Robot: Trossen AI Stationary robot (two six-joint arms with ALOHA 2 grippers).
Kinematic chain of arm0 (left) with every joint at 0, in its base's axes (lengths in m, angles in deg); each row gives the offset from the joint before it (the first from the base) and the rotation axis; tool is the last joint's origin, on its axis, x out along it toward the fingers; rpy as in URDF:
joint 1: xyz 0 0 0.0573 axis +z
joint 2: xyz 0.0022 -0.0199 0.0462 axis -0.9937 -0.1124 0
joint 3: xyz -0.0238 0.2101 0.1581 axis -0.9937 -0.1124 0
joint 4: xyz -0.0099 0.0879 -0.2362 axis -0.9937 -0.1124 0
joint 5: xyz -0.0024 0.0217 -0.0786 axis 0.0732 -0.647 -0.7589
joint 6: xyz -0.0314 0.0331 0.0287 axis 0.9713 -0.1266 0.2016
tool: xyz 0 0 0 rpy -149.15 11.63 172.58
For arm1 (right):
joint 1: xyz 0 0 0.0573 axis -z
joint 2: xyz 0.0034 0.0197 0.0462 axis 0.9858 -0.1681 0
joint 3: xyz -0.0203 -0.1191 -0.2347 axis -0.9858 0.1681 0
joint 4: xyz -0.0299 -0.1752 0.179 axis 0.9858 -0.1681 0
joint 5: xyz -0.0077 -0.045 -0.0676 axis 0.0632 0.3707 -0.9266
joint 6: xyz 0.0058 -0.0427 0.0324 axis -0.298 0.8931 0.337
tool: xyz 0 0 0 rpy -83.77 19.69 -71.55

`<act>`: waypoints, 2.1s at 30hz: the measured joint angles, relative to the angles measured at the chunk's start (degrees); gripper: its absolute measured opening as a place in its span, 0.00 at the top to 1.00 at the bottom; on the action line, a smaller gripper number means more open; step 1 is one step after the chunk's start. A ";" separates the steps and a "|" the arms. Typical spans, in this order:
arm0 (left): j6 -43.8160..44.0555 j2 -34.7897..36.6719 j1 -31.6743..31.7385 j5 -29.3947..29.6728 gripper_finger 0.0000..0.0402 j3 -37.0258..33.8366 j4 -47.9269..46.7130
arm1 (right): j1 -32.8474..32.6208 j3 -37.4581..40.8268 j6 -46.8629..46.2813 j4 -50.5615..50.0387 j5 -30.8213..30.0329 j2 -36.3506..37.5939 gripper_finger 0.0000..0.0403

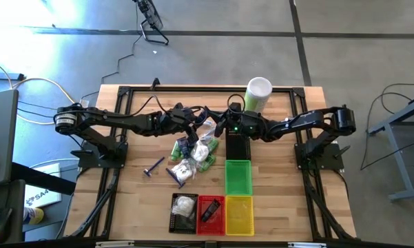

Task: Pick & Place Travel size toiletries
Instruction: Put the blue shave cream into the red bin

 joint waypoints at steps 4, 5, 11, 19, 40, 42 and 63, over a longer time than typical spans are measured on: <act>-0.11 0.00 0.04 0.02 0.63 0.00 -0.02 | 0.02 0.00 0.10 0.00 0.71 0.00 0.99; -0.15 0.00 0.04 0.02 0.63 0.00 0.01 | 0.02 0.00 0.13 0.01 0.91 0.00 0.99; -0.16 0.00 0.02 0.02 0.63 0.00 0.05 | 0.02 0.00 0.39 0.00 1.06 0.00 0.99; -0.17 0.00 0.04 0.19 0.62 0.00 0.05 | 0.01 -0.01 0.42 0.00 1.18 0.00 0.99; -3.87 6.62 0.03 0.11 0.49 0.02 -7.22 | 0.00 -0.09 3.32 0.00 1.36 0.02 0.99; -3.29 8.37 0.04 0.04 0.49 0.02 -8.48 | 0.02 -0.09 3.39 -0.06 1.30 0.04 0.99; 2.80 16.00 0.04 0.22 0.49 0.02 -26.32 | -6.61 -0.06 -0.03 -4.51 14.59 1.68 0.99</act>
